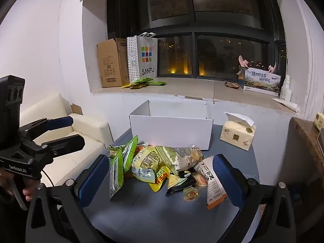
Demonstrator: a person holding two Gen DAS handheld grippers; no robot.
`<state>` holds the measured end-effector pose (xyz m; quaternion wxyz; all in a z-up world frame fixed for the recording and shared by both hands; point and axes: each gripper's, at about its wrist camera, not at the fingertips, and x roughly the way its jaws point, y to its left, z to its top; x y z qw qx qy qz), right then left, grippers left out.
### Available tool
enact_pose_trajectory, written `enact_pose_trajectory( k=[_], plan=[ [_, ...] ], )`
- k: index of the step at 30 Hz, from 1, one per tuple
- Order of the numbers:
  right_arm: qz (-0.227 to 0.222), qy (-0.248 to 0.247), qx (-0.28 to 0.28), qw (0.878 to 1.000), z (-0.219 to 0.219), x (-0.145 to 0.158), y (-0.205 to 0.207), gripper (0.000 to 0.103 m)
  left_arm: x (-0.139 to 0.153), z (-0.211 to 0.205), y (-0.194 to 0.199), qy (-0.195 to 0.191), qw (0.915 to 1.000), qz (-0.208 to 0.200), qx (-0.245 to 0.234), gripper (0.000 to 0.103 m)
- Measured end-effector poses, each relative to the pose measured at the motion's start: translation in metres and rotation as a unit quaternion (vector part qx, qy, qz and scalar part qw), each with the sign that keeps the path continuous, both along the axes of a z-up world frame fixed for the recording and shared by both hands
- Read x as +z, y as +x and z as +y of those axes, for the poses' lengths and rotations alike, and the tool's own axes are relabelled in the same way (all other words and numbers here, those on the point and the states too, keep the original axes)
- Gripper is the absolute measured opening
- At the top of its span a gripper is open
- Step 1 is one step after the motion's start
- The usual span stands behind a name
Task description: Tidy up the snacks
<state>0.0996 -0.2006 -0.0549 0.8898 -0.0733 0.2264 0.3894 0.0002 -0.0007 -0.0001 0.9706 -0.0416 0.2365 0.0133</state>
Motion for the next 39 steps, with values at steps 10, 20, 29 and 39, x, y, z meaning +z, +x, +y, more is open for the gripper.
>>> enact_pose_trajectory(
  k=[10, 20, 29, 39],
  plan=[
    [0.005, 0.005, -0.004, 1.000, 0.0003, 0.0024, 0.0007, 0.103, 0.0039, -0.0044, -0.0027, -0.005, 1.0000, 0.002, -0.001, 0.103],
    [0.007, 0.003, -0.008, 1.000, -0.0017, 0.0023, 0.0018, 0.103, -0.0004, -0.0005, -0.0016, -0.009, 0.9999, 0.009, -0.010, 0.103],
    [0.011, 0.002, -0.005, 1.000, -0.0014, 0.0001, 0.0030, 0.103, -0.0019, 0.0024, -0.0010, -0.012, 0.9998, 0.013, -0.012, 0.103],
    [0.017, 0.001, -0.006, 1.000, -0.0010, -0.0029, 0.0057, 0.103, -0.0049, 0.0024, -0.0015, -0.011, 0.9997, 0.016, -0.014, 0.103]
  ],
)
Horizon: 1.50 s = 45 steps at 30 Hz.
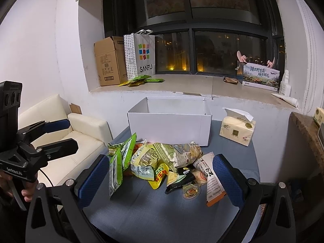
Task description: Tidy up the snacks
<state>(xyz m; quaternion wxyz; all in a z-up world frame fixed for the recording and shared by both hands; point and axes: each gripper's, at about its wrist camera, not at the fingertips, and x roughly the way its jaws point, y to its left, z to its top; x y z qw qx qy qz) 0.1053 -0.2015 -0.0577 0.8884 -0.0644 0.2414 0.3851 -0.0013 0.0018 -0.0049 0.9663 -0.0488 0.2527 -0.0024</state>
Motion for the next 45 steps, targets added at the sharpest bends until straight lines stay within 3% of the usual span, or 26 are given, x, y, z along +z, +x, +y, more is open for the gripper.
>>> enact_pose_trajectory(
  k=[34, 45],
  plan=[
    [0.003, -0.006, 0.002, 1.000, 0.000, -0.003, -0.001, 0.103, -0.001, -0.001, -0.001, 0.000, 0.9999, 0.004, -0.012, 0.103],
    [0.025, -0.018, 0.002, 1.000, 0.005, -0.016, 0.010, 0.103, -0.003, 0.001, -0.001, -0.002, 0.9999, 0.005, -0.010, 0.103]
  ],
)
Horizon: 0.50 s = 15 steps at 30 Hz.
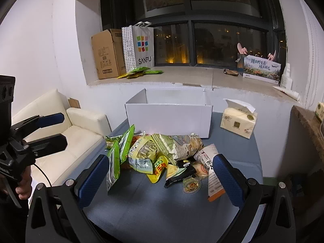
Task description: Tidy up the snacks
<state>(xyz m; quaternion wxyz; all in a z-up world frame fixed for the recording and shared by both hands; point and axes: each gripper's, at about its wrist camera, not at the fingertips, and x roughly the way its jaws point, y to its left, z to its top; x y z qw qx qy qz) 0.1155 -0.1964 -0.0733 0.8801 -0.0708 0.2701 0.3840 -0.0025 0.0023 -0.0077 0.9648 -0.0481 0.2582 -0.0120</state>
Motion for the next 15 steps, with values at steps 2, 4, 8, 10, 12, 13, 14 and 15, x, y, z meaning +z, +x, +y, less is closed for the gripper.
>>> enact_pose_trajectory(
  k=[2, 4, 8, 10, 12, 13, 14, 15],
  plan=[
    [0.003, -0.006, 0.000, 1.000, 0.003, -0.004, 0.003, 0.103, -0.001, 0.001, 0.000, 0.001, 1.0000, 0.001, 0.001, 0.103],
    [0.002, -0.019, 0.002, 1.000, 0.009, -0.010, 0.008, 0.103, -0.001, 0.003, -0.001, 0.000, 1.0000, 0.001, 0.003, 0.103],
    [-0.047, -0.089, 0.003, 0.995, 0.038, -0.026, 0.022, 0.103, -0.005, 0.008, -0.002, -0.003, 1.0000, 0.003, 0.008, 0.103],
    [-0.060, -0.127, 0.004, 0.990, 0.056, -0.037, 0.033, 0.103, -0.007, 0.011, -0.003, -0.004, 0.9999, 0.006, 0.012, 0.103],
    [-0.066, -0.156, 0.003, 0.985, 0.072, -0.049, 0.046, 0.103, -0.009, 0.015, -0.003, -0.004, 0.9998, 0.009, 0.018, 0.103],
    [-0.067, -0.168, 0.006, 0.983, 0.081, -0.055, 0.052, 0.103, -0.011, 0.018, -0.004, -0.005, 0.9997, 0.011, 0.022, 0.103],
    [-0.069, -0.178, 0.006, 0.982, 0.088, -0.060, 0.058, 0.103, -0.012, 0.021, -0.004, -0.007, 0.9996, 0.012, 0.024, 0.103],
    [-0.068, -0.188, 0.003, 0.980, 0.095, -0.066, 0.065, 0.103, -0.015, 0.025, -0.005, -0.009, 0.9995, 0.015, 0.028, 0.103]
  ],
)
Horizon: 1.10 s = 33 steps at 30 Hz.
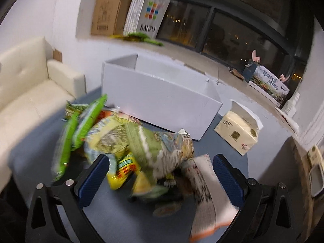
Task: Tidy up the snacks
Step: 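Grasp a green-and-white bar packet with the left tool while the right grasps a green chip bag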
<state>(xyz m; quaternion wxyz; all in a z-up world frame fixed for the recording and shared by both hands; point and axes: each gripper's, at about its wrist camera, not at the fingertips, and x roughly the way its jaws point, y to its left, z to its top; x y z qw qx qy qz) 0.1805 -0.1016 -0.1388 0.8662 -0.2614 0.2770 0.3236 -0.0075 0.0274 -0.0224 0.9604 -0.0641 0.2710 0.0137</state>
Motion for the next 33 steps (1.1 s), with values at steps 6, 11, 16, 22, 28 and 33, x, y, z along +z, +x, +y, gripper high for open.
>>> enact_pose_trajectory(
  k=[6, 11, 16, 22, 28, 33],
  plan=[
    [-0.001, -0.043, -0.019, 0.999, 0.026, -0.025, 0.031, 0.103, -0.013, 0.019, 0.001, -0.021, 0.9994, 0.017, 0.021, 0.103],
    [0.027, -0.063, -0.009, 0.998, 0.035, -0.042, 0.043, 0.057, -0.026, 0.029, 0.007, -0.035, 0.9981, 0.037, 0.035, 0.103],
    [0.000, -0.062, -0.009, 0.998, 0.027, -0.032, 0.038, 0.036, -0.039, 0.036, 0.014, -0.050, 0.9965, 0.052, 0.041, 0.103],
    [0.050, 0.054, -0.011, 0.997, -0.013, 0.011, 0.041, 0.032, -0.073, 0.050, 0.036, -0.118, 0.9859, 0.107, 0.052, 0.103],
    [0.053, 0.180, -0.003, 0.982, -0.068, 0.064, 0.018, 0.032, -0.120, 0.062, 0.063, -0.210, 0.9624, 0.159, 0.066, 0.103],
    [0.058, 0.261, 0.019, 0.963, -0.110, 0.089, -0.002, 0.032, -0.149, 0.064, 0.078, -0.266, 0.9433, 0.187, 0.068, 0.103]
  ],
)
